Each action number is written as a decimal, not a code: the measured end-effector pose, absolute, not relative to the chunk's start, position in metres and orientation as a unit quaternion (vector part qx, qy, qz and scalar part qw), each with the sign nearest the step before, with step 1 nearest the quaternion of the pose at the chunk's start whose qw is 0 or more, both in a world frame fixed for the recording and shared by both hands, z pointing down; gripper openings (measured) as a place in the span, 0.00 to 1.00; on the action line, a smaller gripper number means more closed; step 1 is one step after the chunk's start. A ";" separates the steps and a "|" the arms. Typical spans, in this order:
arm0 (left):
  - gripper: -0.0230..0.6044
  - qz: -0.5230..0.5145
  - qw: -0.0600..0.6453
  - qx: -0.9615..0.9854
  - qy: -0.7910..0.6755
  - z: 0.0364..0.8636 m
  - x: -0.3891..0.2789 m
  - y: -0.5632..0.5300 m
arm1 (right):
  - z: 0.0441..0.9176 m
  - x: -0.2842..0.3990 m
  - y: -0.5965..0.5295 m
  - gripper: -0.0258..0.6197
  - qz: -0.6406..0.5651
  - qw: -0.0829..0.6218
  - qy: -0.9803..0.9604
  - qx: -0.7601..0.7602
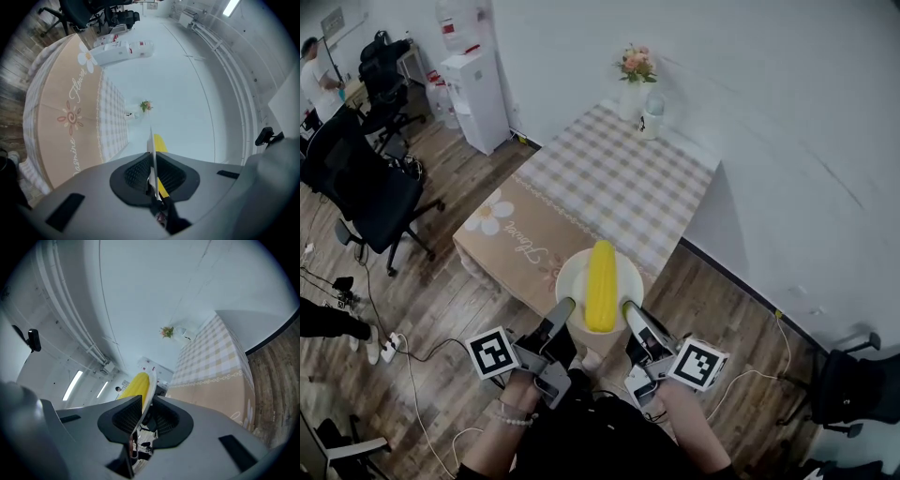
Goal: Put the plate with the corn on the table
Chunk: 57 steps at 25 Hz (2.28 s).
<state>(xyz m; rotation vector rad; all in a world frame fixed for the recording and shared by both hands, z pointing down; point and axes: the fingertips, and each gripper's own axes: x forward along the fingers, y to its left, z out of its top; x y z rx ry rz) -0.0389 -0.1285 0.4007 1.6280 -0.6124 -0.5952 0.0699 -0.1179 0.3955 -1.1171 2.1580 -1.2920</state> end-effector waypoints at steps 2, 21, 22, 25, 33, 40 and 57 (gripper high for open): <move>0.10 -0.250 0.607 0.708 -0.262 0.402 -0.040 -0.141 | 0.396 0.069 -0.129 0.19 -0.459 0.194 0.767 -0.403; 0.09 -0.222 0.618 0.717 -0.234 0.416 -0.048 -0.216 | 0.408 0.059 -0.196 0.19 -0.452 0.203 0.749 -0.439; 0.09 -0.221 0.618 0.717 -0.234 0.416 -0.048 -0.217 | 0.408 0.058 -0.197 0.19 -0.452 0.202 0.749 -0.440; 0.09 -0.218 0.619 0.717 -0.233 0.418 -0.049 -0.220 | 0.409 0.057 -0.199 0.19 -0.455 0.198 0.748 -0.442; 0.09 -0.216 0.619 0.716 -0.240 0.429 -0.043 -0.228 | 0.422 0.064 -0.207 0.18 -0.467 0.183 0.745 -0.440; 0.09 -0.214 0.617 0.712 -0.258 0.448 -0.037 -0.238 | 0.439 0.069 -0.221 0.18 -0.478 0.170 0.747 -0.430; 0.08 -0.217 0.610 0.710 -0.277 0.503 -0.028 -0.257 | 0.517 0.085 -0.240 0.19 -0.523 0.102 0.727 -0.433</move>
